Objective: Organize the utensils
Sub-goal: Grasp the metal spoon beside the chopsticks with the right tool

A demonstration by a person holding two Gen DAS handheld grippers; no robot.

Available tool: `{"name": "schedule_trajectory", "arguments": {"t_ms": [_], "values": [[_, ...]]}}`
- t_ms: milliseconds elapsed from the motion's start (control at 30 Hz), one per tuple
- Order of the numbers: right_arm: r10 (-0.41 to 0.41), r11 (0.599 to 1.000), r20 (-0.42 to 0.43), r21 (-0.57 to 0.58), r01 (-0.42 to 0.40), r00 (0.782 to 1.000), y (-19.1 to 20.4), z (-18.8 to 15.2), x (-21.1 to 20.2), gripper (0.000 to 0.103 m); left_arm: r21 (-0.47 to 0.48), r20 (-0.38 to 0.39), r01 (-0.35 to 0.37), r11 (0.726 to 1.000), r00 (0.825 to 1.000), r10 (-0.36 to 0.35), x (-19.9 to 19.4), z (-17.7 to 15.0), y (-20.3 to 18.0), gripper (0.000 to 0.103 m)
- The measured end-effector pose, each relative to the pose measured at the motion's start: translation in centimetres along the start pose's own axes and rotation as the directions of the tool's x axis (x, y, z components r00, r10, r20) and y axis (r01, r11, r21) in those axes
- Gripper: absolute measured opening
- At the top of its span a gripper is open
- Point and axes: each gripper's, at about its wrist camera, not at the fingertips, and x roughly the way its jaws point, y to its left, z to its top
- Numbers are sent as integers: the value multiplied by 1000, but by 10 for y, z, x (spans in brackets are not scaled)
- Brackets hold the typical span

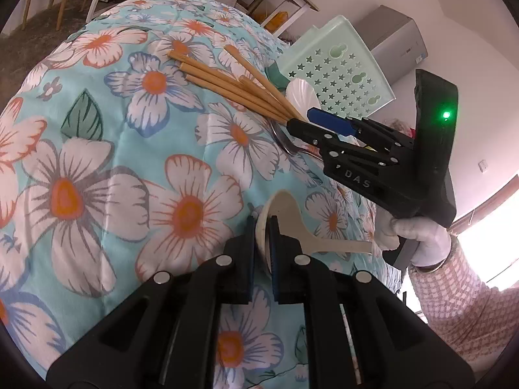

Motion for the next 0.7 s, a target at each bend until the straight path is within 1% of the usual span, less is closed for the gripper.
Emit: {"name": "schedule_trajectory", "arguments": {"t_ms": [200,367,467,533,567,700], "values": [[88,995,39,-51,-86,995,7,1,-23,37,-2,2,0,1000,1000,0,-1,0,1,9],[178,977,14,-126,-174,984,21,-3,-31,37,-1,2,0,1000,1000,0,-1,0,1,9],[202,968,-9,-150,-201,979,27,-6,-27,36,-2,3,0,1000,1000,0,-1,0,1,9],[217,964,-25,-154,-218,976,29,-7,-24,31,-2,3,1,1000,1000,-1,-1,0,1,9],[224,961,-34,-156,-227,974,30,-7,-21,31,-2,3,2,1000,1000,-2,-1,0,1,9],[218,960,-54,-165,-224,974,31,-6,-11,27,-2,3,1,1000,1000,-1,-1,0,1,9]]}}
